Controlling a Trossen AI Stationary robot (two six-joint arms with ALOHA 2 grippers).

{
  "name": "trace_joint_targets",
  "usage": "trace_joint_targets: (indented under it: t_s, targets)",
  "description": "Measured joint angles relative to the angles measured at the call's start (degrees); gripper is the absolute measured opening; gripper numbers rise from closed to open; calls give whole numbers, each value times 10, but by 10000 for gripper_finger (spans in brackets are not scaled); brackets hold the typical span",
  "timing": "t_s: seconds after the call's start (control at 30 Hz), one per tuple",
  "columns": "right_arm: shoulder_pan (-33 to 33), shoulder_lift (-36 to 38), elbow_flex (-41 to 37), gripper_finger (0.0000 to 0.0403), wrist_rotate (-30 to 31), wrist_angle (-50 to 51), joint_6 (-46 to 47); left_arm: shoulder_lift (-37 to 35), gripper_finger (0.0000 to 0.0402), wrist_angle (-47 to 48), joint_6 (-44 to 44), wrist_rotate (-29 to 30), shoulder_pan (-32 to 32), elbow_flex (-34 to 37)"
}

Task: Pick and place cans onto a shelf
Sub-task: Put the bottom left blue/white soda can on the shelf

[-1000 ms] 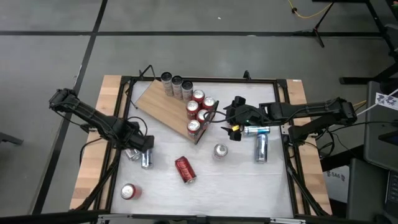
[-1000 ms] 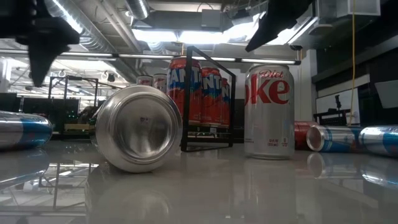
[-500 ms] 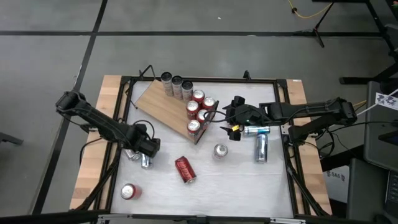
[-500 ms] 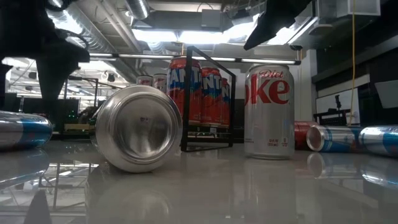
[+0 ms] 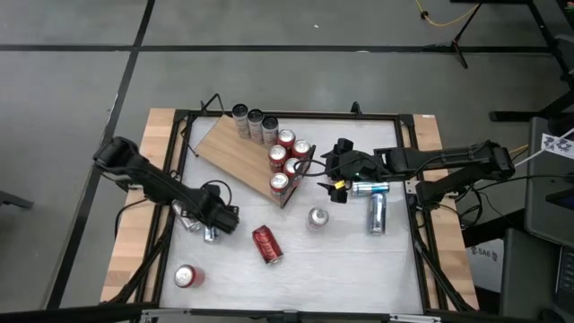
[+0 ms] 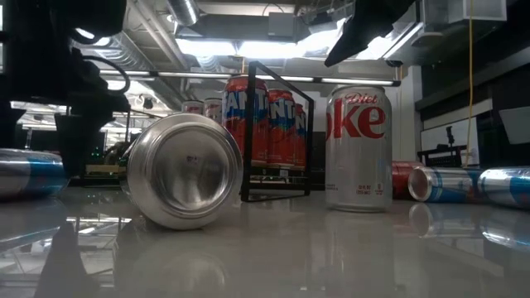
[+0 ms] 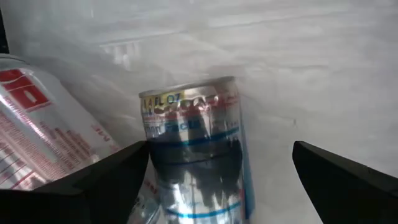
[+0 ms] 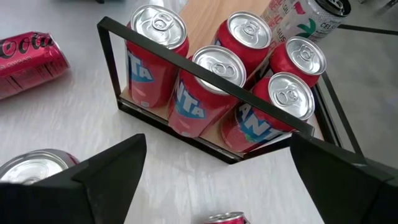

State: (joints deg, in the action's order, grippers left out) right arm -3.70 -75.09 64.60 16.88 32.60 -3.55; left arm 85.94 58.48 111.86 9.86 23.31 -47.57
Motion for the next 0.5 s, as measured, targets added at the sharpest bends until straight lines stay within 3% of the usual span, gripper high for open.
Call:
trace_joint_targets:
  t_s: [0.23,0.5]
  targets:
    - [0,0,0,390,0,0,-15,20,392,-22,-15,1,-16,0]
    - [0,0,0,390,0,1,-15,19,369,-139,-53,-5,-42,46]
